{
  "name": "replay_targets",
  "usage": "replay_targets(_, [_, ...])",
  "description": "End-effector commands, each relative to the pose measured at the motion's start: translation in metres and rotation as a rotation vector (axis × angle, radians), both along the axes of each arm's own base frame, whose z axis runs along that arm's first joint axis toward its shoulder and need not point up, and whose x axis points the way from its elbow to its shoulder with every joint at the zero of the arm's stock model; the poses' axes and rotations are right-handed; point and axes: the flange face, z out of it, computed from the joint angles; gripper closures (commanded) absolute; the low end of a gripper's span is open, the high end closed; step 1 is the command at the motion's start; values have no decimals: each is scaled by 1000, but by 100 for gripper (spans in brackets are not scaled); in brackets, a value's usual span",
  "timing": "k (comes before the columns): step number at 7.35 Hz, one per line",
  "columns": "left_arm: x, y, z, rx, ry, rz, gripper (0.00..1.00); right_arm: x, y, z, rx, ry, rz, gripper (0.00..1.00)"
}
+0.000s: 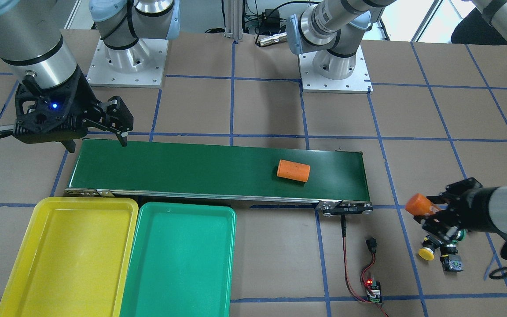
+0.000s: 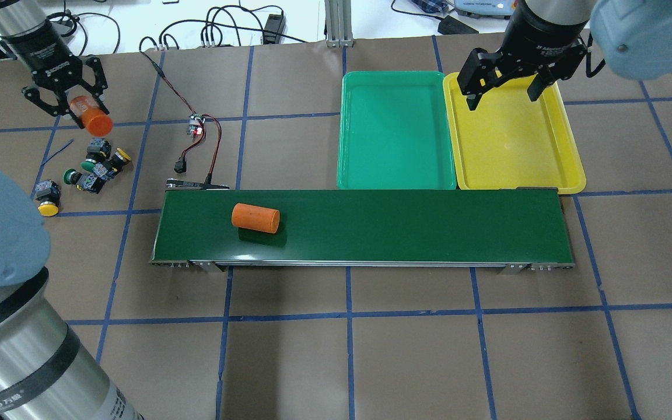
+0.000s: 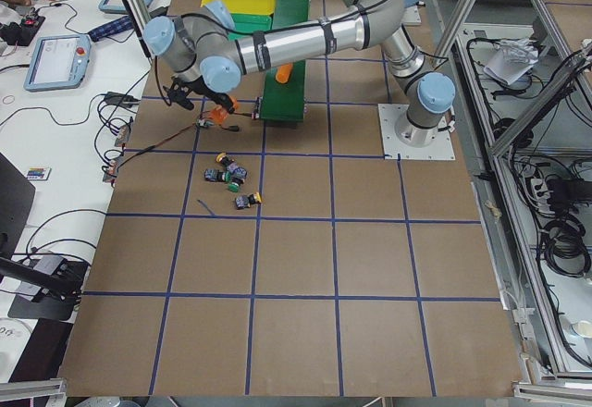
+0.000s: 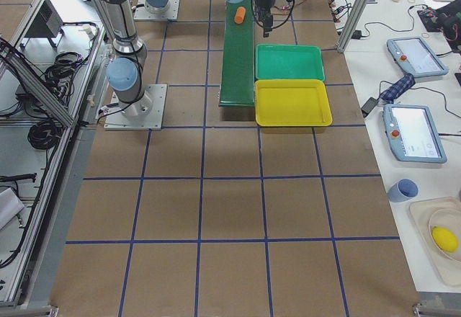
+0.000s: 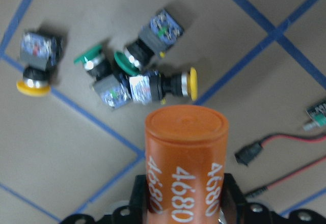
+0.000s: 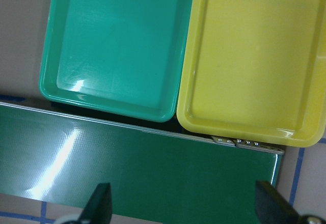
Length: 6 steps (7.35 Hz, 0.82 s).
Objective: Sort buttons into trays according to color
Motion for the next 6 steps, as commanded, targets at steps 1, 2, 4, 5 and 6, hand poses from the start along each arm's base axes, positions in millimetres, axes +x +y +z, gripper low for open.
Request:
replay_targets(1, [-59,45,-1,98,-32,154,100,0,0,0,0,0,-1,0])
replay_targets(2, [-64,65,-17,137,-56,212,100,0,0,-1,1,1,-1,0])
replay_targets(4, [-96,100,-61,127,-74,321,100,1,0,-1,3,0,2,0])
replay_targets(5, [-119,112,-76,113,-100,336,100,1,0,0,1,0,2,0])
replay_targets(6, [-125,113,-84,64,-102,331,100,1,0,0,1,1,2,0])
